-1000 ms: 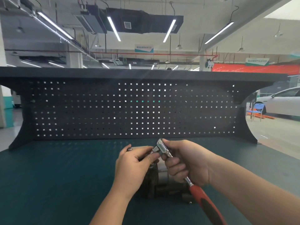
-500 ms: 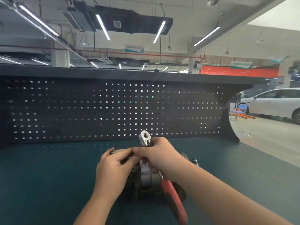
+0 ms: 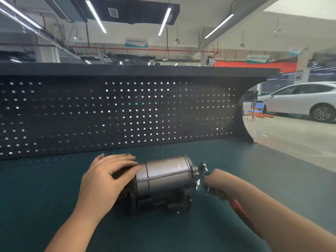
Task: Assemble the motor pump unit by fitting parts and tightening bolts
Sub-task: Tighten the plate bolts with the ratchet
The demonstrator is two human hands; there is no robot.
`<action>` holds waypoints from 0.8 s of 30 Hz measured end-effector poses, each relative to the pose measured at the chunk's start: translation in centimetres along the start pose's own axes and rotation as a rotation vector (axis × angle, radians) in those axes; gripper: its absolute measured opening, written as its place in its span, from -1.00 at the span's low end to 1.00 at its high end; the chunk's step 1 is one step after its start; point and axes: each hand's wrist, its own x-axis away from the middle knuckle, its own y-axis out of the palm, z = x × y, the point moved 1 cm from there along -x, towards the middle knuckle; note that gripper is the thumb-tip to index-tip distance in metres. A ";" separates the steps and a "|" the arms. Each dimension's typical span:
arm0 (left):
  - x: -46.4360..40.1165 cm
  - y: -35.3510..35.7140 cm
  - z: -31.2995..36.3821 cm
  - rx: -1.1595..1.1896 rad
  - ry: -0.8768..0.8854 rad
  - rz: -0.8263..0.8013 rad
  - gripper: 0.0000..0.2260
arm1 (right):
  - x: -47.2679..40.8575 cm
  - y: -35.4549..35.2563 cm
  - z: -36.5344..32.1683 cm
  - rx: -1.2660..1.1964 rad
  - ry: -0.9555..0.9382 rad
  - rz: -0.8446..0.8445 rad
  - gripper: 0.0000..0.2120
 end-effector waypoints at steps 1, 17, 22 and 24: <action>0.0 0.1 0.0 0.011 -0.002 0.009 -0.78 | -0.6 0.6 0.1 0.033 -0.021 0.000 -0.84; -0.3 0.0 -0.7 0.122 -0.087 0.003 -0.81 | -7.2 1.3 -3.1 0.026 0.018 0.221 -0.74; -0.2 -0.3 -1.0 0.353 -0.187 -0.101 -0.79 | -1.8 -4.5 -5.4 -0.451 -0.231 0.495 -0.87; -0.3 -0.2 -1.0 0.570 -0.263 -0.113 -0.74 | 2.4 -5.1 -7.3 -0.550 -0.387 0.475 -0.85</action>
